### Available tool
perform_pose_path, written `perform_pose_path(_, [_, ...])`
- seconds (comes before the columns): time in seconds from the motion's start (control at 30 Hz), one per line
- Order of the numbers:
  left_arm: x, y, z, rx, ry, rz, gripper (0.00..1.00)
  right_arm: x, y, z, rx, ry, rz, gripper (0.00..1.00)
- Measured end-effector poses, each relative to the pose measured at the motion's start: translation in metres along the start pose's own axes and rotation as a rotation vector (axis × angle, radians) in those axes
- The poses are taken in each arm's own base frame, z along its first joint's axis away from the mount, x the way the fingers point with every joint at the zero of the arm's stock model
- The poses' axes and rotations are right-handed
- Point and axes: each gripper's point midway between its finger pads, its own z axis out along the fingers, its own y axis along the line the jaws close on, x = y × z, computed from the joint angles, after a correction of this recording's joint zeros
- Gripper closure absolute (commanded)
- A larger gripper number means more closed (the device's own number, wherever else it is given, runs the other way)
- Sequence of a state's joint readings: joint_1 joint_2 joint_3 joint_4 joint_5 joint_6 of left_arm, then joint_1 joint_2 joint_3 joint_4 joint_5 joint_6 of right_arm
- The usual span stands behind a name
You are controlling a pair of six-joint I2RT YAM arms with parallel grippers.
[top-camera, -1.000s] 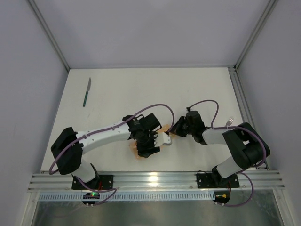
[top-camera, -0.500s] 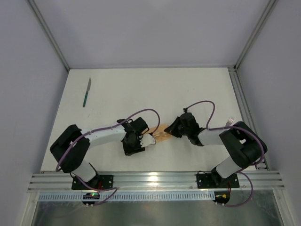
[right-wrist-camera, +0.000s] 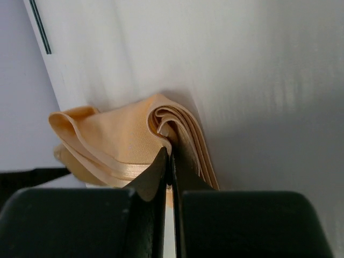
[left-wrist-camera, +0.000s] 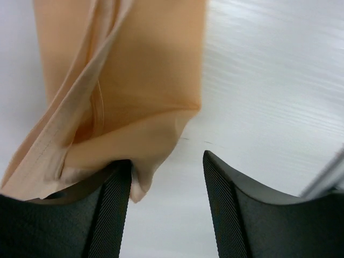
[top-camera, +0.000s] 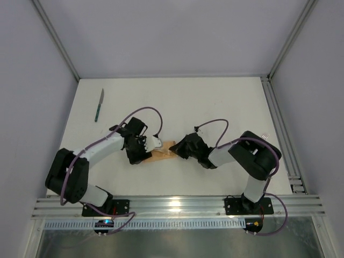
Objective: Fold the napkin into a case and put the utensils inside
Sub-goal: Grasp the top corner of the smaller rectangle folded napkin from the folded napkin.
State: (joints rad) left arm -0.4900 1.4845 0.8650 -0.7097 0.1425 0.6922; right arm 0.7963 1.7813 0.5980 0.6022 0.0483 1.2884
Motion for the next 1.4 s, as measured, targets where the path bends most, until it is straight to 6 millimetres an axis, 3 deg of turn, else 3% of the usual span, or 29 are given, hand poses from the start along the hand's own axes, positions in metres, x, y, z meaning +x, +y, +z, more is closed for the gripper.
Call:
perform_pose_path(0.1, [-0.012,-0.031,-0.028,0.122,-0.092,0.053,0.40,0.000,0.007,0.005,-0.003,-0.013,0.009,0.96])
perform_pose_path(0.23, [-0.051,-0.029,-0.050,0.096,-0.234,0.038,0.36,-0.003,0.011,0.008,0.013,-0.031,0.007,0.96])
perform_pose_path(0.37, [-0.087,-0.020,-0.033,0.016,-0.267,0.031,0.36,-0.004,0.006,0.008,0.034,-0.036,0.006,0.96])
perform_pose_path(0.53, [-0.110,-0.035,0.007,0.010,-0.225,0.039,0.35,-0.006,0.004,0.005,0.042,-0.043,0.010,0.96])
perform_pose_path(0.67, [-0.117,-0.034,0.007,-0.007,-0.232,-0.010,0.36,-0.009,0.002,-0.001,0.057,-0.041,-0.027,0.96])
perform_pose_path(0.8, [-0.125,-0.016,-0.009,-0.047,-0.264,-0.092,0.37,-0.012,0.002,-0.004,0.053,-0.021,-0.065,0.96])
perform_pose_path(0.87, [-0.119,0.003,-0.026,-0.068,-0.295,-0.157,0.37,-0.012,-0.001,-0.004,0.057,-0.006,-0.076,0.96])
perform_pose_path(0.97, [-0.093,0.035,-0.063,-0.134,-0.336,-0.271,0.43,-0.011,-0.004,-0.005,0.058,0.009,-0.086,0.96])
perform_pose_path(1.07, [-0.066,0.037,-0.089,-0.147,-0.348,-0.307,0.46,-0.011,-0.004,-0.006,0.056,0.017,-0.092,0.96])
perform_pose_path(1.23, [-0.035,0.012,-0.077,-0.040,-0.292,-0.359,0.25,-0.009,-0.005,-0.006,0.055,0.023,-0.093,0.96])
perform_pose_path(1.3, [-0.017,0.018,-0.072,-0.030,-0.262,-0.446,0.01,-0.009,-0.005,-0.006,0.055,0.024,-0.094,0.96])
perform_pose_path(1.4, [-0.001,0.027,-0.067,-0.050,-0.229,-0.523,0.01,-0.009,-0.005,-0.006,0.054,0.026,-0.098,0.96])
